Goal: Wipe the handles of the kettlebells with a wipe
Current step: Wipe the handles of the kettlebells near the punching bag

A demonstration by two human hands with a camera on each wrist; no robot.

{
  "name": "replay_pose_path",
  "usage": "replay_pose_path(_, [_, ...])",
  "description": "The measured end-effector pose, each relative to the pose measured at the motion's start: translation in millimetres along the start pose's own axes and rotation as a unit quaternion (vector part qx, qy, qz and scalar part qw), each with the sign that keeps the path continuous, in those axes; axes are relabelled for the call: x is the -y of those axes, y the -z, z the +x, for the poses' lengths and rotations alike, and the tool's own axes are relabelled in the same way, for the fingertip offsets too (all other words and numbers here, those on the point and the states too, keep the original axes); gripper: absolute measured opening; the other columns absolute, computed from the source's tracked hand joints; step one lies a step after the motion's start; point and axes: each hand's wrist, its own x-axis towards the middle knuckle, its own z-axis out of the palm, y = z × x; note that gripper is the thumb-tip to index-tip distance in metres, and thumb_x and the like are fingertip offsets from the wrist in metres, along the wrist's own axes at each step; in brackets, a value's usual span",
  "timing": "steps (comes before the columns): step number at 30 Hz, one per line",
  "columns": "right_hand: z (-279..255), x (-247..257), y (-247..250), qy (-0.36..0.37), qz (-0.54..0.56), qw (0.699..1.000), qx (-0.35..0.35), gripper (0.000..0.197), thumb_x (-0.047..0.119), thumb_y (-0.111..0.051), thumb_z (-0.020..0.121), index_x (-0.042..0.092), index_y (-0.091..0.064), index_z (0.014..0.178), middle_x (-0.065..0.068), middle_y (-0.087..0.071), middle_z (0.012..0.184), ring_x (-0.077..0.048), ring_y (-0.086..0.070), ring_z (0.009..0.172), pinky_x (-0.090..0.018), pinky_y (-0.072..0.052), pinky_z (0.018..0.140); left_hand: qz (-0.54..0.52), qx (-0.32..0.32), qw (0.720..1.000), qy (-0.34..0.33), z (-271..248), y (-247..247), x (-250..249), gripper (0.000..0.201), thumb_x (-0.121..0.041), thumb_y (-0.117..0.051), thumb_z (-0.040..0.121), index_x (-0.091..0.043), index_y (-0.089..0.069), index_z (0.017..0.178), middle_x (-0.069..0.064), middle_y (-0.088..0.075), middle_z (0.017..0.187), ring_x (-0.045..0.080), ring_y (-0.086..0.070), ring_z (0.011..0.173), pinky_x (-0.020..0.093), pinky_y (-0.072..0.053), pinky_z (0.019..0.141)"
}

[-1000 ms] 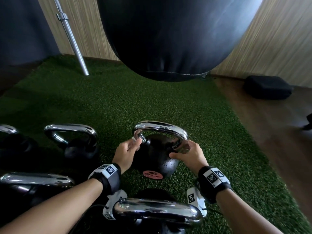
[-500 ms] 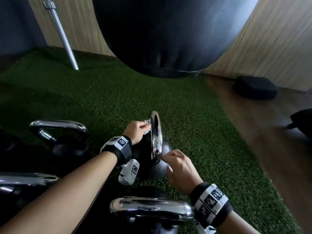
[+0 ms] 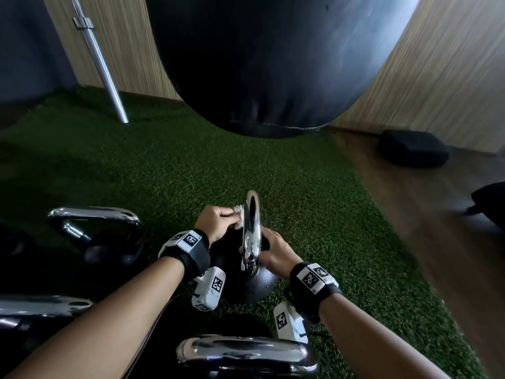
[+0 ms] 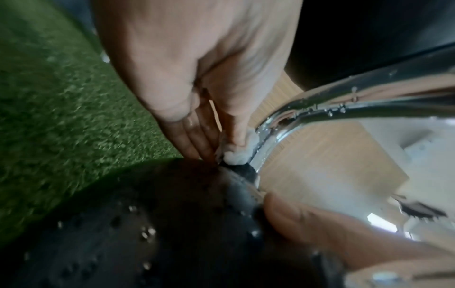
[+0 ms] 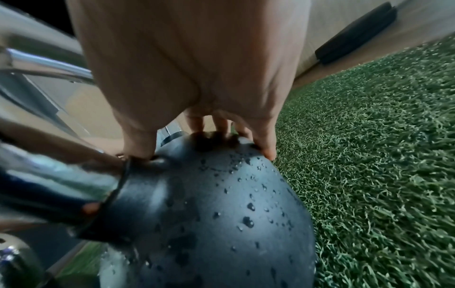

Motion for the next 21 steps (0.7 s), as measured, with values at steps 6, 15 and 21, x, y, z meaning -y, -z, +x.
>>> replay_pose_path(6, [16, -34, -13, -0.014, 0.023, 1.000, -0.003, 0.081, 0.070, -0.080, 0.064, 0.037, -0.057, 0.134, 0.009, -0.064, 0.131, -0.018, -0.059, 0.126, -0.049, -0.050, 0.107, 0.000, -0.082, 0.992, -0.095, -3, 1, -23, 0.020, -0.010, -0.066, 0.091, -0.012, -0.077, 0.074, -0.010, -0.067, 0.057, -0.001, -0.053, 0.050, 0.017, -0.039, 0.056])
replay_pose_path(15, [3, -11, 0, -0.018, 0.050, 0.999, 0.009, 0.065, 0.059, -0.083, 0.064, 0.049, -0.062, 0.124, 0.006, -0.069, 0.119, -0.017, -0.068, 0.110, -0.047, -0.057, 0.098, -0.040, -0.003, 0.997, -0.073, -3, 16, -29, 0.017, -0.041, -0.077, 0.085, -0.039, -0.076, 0.069, -0.015, -0.073, 0.070, 0.002, -0.069, 0.072, 0.030, -0.056, 0.074])
replay_pose_path(21, [1, -10, 1, -0.017, 0.055, 0.998, -0.002, 0.069, 0.057, -0.081, 0.064, 0.044, -0.062, 0.129, 0.008, -0.069, 0.122, -0.011, -0.065, 0.114, -0.042, -0.054, 0.103, -0.161, 0.048, 0.985, -0.025, -12, 35, -45, 0.008, -0.009, -0.076, 0.088, -0.016, -0.080, 0.089, 0.010, -0.080, 0.091, 0.030, -0.075, 0.091, 0.035, -0.063, 0.085])
